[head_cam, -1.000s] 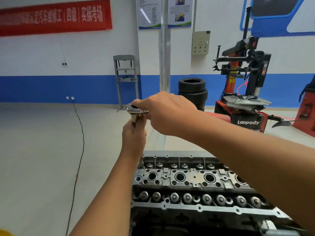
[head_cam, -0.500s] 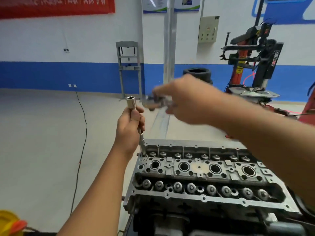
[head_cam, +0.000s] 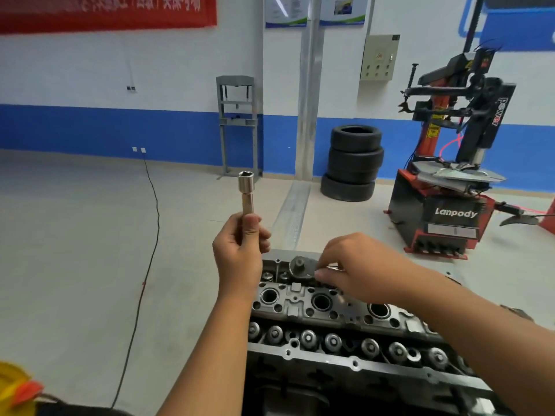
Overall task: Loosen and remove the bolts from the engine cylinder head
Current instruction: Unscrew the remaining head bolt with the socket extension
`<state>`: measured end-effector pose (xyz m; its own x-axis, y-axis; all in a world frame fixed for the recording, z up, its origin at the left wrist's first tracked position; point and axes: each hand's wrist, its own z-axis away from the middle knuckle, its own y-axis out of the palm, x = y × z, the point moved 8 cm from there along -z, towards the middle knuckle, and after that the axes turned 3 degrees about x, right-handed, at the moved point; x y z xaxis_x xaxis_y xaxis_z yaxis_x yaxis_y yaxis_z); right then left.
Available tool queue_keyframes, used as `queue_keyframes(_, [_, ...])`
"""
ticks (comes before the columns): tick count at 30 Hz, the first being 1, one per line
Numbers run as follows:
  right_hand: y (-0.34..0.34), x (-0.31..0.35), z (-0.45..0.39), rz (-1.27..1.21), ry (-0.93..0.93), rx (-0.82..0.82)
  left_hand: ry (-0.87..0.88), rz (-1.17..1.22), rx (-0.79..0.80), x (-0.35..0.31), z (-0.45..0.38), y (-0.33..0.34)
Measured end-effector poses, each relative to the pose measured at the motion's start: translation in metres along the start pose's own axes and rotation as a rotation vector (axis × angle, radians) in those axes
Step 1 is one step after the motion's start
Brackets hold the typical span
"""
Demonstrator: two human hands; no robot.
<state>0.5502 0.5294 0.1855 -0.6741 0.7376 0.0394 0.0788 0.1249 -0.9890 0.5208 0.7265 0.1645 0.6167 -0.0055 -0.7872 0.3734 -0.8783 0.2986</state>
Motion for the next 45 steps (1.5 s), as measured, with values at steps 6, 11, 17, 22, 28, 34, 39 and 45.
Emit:
queue_keyframes(6, [-0.025, -0.01, -0.042, -0.6, 0.078, -0.254, -0.041, -0.014, 0.1, 0.006, 0.001, 0.001])
queue_keyframes(11, [-0.029, 0.059, -0.083, -1.301, -0.178, -0.324, 0.011, -0.084, 0.05, -0.006, 0.0, -0.017])
queue_keyframes(17, [0.006, 0.082, -0.102, -1.668, -0.192, -0.292, 0.042, -0.158, -0.087, -0.004, -0.003, -0.028])
queue_keyframes(22, [0.014, 0.083, -0.108, -1.648, -0.149, -0.372, 0.025, -0.108, -0.057, 0.0, -0.002, -0.026])
queue_keyframes(28, [0.012, 0.081, -0.111, -1.518, -0.137, -0.38, 0.005, -0.113, 0.04, 0.008, -0.006, -0.017])
queue_keyframes(34, [0.017, 0.084, -0.106, -1.618, -0.164, -0.317, 0.15, -0.273, -0.074, 0.001, -0.006, -0.031])
queue_keyframes(39, [0.015, 0.089, -0.107, -1.584, -0.166, -0.291, 0.096, -0.07, -0.039, 0.005, -0.005, -0.028])
queue_keyframes(45, [0.015, 0.088, -0.107, -1.569, -0.175, -0.281, 0.148, -0.235, -0.082, -0.003, -0.003, -0.025])
